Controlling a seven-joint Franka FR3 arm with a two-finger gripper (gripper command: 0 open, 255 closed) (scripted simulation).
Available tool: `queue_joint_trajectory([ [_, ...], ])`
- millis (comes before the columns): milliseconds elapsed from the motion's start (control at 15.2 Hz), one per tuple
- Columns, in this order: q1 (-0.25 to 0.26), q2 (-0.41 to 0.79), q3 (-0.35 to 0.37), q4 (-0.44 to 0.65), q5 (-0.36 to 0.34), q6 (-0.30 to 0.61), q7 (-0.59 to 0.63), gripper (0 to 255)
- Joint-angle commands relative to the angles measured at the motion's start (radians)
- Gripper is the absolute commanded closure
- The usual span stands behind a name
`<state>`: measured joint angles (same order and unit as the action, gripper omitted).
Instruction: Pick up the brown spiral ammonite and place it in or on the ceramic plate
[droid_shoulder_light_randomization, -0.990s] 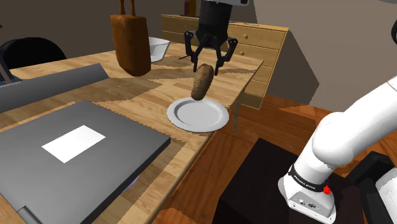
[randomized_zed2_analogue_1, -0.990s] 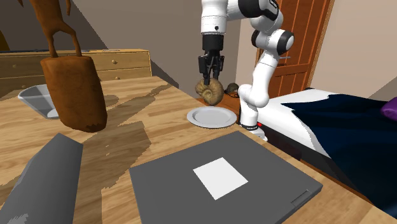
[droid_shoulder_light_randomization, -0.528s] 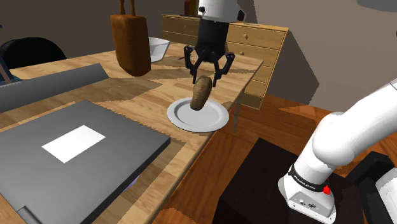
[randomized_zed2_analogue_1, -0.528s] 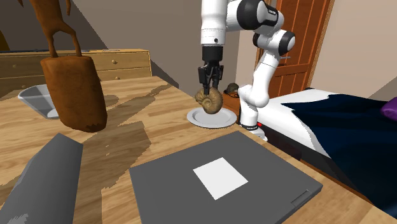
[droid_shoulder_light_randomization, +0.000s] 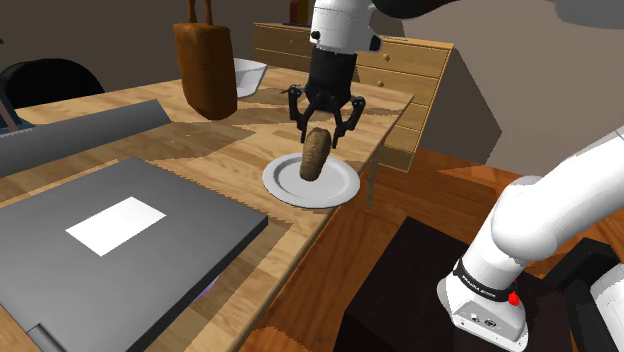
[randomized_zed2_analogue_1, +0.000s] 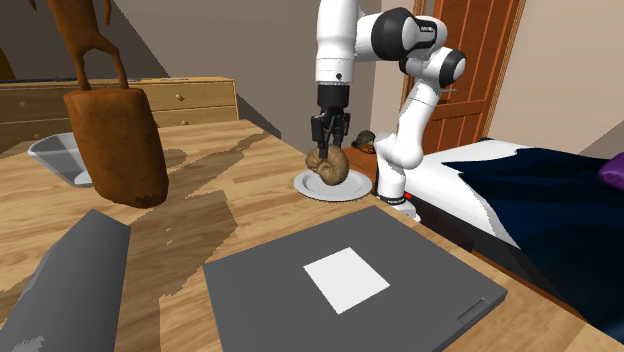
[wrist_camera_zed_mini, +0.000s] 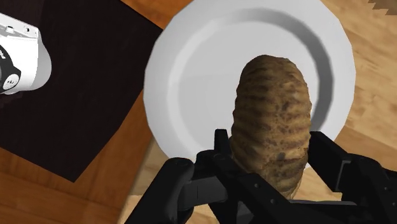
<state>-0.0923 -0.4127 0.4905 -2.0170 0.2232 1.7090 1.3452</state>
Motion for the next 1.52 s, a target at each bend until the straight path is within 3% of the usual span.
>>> queue_joint_trajectory([
  [0, 0.002, 0.003, 0.002, -0.006, 0.001, -0.004, 0.000, 255],
  [264, 0.002, 0.003, 0.001, -0.006, 0.001, -0.004, 0.000, 255],
  [330, 0.002, 0.003, 0.001, -0.004, 0.001, -0.005, -0.001, 0],
  [660, 0.002, 0.003, 0.001, -0.006, 0.001, -0.004, 0.000, 0],
  [924, -0.007, 0.024, -0.011, 0.139, -0.014, -0.129, 0.010, 0],
  [1452, -0.007, 0.024, -0.011, 0.139, -0.014, -0.129, 0.010, 0],
])
